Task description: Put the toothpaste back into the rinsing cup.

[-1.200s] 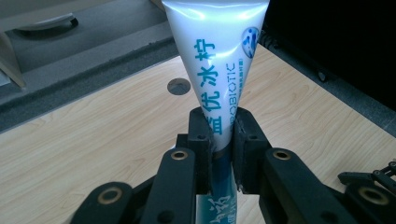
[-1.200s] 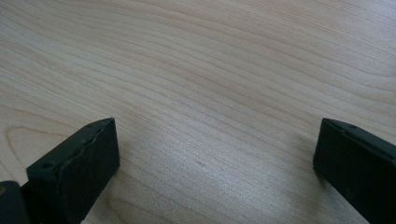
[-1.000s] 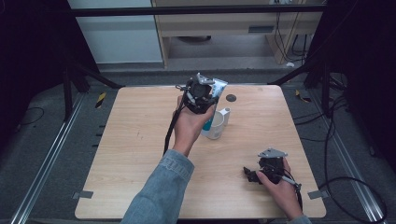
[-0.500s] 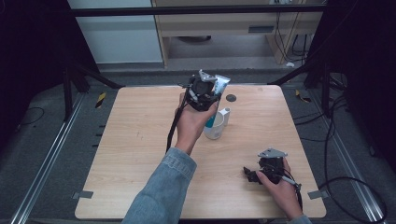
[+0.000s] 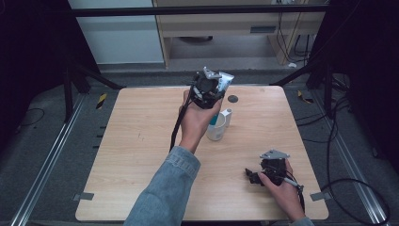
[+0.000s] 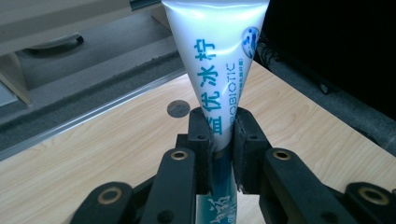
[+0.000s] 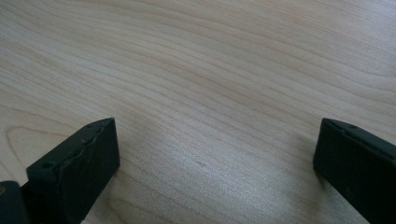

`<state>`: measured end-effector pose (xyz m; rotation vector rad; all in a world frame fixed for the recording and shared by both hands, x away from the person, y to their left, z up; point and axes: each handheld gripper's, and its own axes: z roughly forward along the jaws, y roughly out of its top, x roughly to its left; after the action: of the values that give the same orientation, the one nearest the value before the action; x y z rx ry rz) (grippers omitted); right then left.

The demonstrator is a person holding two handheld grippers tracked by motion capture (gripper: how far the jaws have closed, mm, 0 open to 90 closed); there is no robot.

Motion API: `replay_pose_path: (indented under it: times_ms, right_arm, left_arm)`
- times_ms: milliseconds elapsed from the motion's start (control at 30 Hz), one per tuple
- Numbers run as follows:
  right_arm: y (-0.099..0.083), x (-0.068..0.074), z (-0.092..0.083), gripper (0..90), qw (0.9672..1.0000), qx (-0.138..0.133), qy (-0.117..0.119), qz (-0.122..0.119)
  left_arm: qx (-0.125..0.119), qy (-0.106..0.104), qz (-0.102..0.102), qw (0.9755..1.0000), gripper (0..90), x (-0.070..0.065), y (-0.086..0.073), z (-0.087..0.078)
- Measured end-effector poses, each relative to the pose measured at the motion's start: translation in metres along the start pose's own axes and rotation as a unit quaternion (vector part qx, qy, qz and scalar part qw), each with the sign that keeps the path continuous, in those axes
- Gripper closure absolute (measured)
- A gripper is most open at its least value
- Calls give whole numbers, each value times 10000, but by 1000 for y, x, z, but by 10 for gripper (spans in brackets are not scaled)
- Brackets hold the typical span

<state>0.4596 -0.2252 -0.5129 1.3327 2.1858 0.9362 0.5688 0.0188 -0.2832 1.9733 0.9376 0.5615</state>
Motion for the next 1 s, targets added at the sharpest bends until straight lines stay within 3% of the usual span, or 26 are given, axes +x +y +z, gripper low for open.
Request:
replay_pose_path:
  times_ms: [333,633,1000]
  right_arm:
    - [0,0,0,6,10000,2,1,10]
    - [0,0,0,6,10000,7,7,18]
    - [0,0,0,6,10000,18,5,22]
  left_arm:
    - [-117,48,-11,9999,790,4,0,7]
    - [-444,6,-246,9987,791,7,-2,16]
    - [-704,82,-274,9971,790,7,-7,23]
